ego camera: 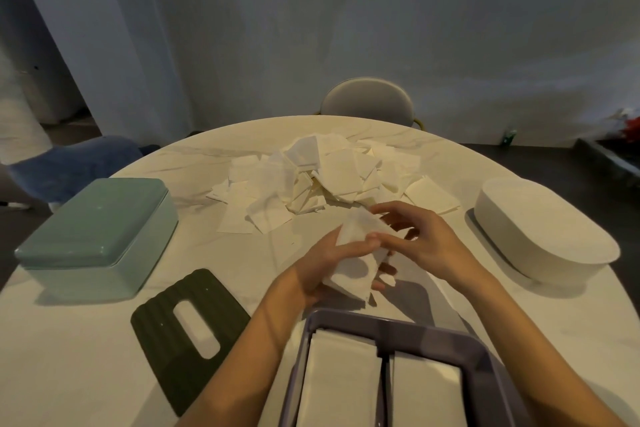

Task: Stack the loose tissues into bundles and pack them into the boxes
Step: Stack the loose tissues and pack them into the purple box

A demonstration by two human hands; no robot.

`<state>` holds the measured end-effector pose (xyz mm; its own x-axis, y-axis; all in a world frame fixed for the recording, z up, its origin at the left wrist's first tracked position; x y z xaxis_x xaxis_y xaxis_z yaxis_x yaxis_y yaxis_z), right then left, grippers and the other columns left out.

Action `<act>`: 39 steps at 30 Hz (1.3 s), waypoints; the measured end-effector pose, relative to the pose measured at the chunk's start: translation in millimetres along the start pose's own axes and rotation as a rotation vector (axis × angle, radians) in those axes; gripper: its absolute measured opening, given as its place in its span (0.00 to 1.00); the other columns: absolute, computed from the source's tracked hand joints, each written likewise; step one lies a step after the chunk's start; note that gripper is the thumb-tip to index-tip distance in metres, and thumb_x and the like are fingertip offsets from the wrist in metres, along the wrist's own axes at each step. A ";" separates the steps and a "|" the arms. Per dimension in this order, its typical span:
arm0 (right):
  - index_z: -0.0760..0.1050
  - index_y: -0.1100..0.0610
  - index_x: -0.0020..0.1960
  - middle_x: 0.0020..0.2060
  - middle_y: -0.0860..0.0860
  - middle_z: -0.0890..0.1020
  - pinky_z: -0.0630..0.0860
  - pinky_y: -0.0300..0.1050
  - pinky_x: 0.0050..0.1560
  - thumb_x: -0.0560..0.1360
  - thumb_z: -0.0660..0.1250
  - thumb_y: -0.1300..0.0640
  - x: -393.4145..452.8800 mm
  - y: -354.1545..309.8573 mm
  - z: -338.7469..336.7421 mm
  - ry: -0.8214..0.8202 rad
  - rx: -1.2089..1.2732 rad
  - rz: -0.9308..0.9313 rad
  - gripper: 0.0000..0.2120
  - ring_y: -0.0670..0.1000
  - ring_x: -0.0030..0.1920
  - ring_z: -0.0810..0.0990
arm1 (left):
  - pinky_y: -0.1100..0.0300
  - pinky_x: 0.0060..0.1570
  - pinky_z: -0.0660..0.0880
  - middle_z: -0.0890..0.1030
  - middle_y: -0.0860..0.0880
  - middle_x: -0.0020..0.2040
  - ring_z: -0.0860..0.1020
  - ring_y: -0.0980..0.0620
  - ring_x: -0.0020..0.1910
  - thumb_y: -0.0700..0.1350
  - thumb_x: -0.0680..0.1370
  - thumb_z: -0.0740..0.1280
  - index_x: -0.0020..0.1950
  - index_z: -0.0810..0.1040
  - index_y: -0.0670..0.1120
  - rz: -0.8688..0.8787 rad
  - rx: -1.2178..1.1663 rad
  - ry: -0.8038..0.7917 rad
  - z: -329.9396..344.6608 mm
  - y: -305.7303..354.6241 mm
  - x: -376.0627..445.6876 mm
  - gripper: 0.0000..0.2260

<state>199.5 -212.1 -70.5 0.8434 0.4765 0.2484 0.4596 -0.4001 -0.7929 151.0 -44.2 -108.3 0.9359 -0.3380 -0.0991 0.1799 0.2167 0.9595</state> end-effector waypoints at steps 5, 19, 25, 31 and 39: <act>0.81 0.48 0.59 0.51 0.42 0.84 0.81 0.36 0.50 0.75 0.73 0.48 3.0 14.8 2.6 0.003 0.031 0.070 0.14 0.44 0.50 0.83 | 0.59 0.48 0.79 0.82 0.49 0.50 0.81 0.53 0.49 0.49 0.69 0.80 0.54 0.78 0.48 0.300 0.441 0.420 -36.0 14.8 -3.8 0.18; 0.55 0.35 0.79 0.72 0.43 0.69 0.72 0.53 0.71 0.83 0.65 0.48 -8.8 13.2 37.0 -0.014 -0.188 -0.196 0.30 0.46 0.68 0.71 | 0.71 0.46 0.76 0.83 0.59 0.47 0.80 0.63 0.49 0.48 0.85 0.64 0.55 0.80 0.48 0.395 0.387 0.733 -24.4 -2.4 7.5 0.07; 0.63 0.40 0.77 0.72 0.41 0.71 0.72 0.53 0.71 0.84 0.61 0.49 -9.5 4.4 40.9 0.006 -0.106 -0.269 0.22 0.48 0.72 0.71 | 0.72 0.46 0.72 0.83 0.56 0.45 0.80 0.61 0.47 0.52 0.85 0.62 0.51 0.81 0.46 0.457 0.386 0.807 -19.8 5.6 7.6 0.13; 0.52 0.34 0.79 0.75 0.43 0.65 0.74 0.42 0.67 0.83 0.61 0.40 -10.2 16.0 42.9 -0.048 -0.285 -0.219 0.29 0.45 0.68 0.71 | 0.73 0.44 0.72 0.82 0.57 0.48 0.78 0.63 0.48 0.50 0.84 0.64 0.52 0.80 0.48 0.408 0.425 0.844 -28.3 -1.4 11.9 0.08; 0.63 0.43 0.78 0.71 0.46 0.74 0.75 0.48 0.66 0.84 0.60 0.44 -5.2 18.4 34.0 -0.094 -0.247 -0.256 0.23 0.47 0.67 0.74 | 0.69 0.42 0.76 0.81 0.52 0.51 0.80 0.61 0.48 0.55 0.82 0.68 0.57 0.79 0.47 0.306 0.399 0.578 -21.0 6.5 -0.9 0.13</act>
<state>194.1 -195.3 -105.3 0.6684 0.6508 0.3602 0.7155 -0.4303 -0.5503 157.7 -23.2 -107.5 0.9557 0.2407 0.1695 -0.1330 -0.1607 0.9780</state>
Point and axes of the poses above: each hand's wrist, its own x-axis towards the middle knuckle, its own z-axis out of the palm, y = z × x, the point moved 3 cm from there along x, towards the middle knuckle
